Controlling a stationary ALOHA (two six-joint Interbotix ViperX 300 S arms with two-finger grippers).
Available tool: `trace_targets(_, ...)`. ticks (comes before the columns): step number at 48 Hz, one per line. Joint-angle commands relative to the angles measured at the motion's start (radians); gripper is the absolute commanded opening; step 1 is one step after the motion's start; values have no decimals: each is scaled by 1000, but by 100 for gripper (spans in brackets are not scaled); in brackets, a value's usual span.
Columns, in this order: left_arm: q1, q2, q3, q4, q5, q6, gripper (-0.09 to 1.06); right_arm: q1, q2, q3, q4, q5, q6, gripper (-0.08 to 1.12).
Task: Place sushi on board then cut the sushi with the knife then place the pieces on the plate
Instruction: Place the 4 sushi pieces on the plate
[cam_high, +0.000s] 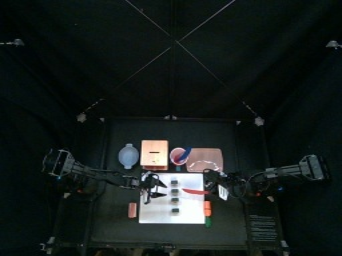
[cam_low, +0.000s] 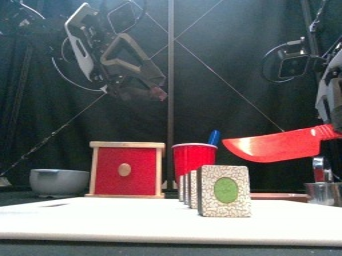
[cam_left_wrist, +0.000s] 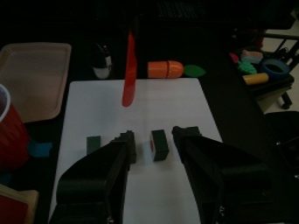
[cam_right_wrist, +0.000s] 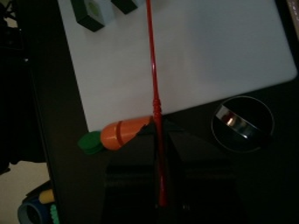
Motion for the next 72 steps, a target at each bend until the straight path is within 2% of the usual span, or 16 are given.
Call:
trace_targets(1,3,-11,-11,-2,-14,3,79,-9,-15,-5,-57,32,49,30)
trace_targets(8,3,-3,-11,-2,-14,0,79,-9,-15,-6,-126,40,107,40)
trace_targets(20,3,-2,-3,-9,-12,0,79,-2,-18,-14,-137,41,135,56)
trace_targets(34,3,-2,5,-12,-14,0,79,3,-25,-35,-147,44,133,57)
trace_targets(42,12,-2,11,-12,-20,0,79,-5,-6,-92,-232,-46,129,58)
trace_targets(48,23,-6,40,-23,-20,-2,79,-29,51,-144,-347,-184,141,61)
trace_targets(57,29,-21,77,-72,-20,0,78,-75,176,-199,-436,-268,144,72)
trace_targets(63,37,-38,117,-87,-20,0,78,-75,282,-239,-486,-337,147,80)
trace_targets(72,48,-89,167,-103,-21,0,78,-75,430,-327,-531,-356,143,81)
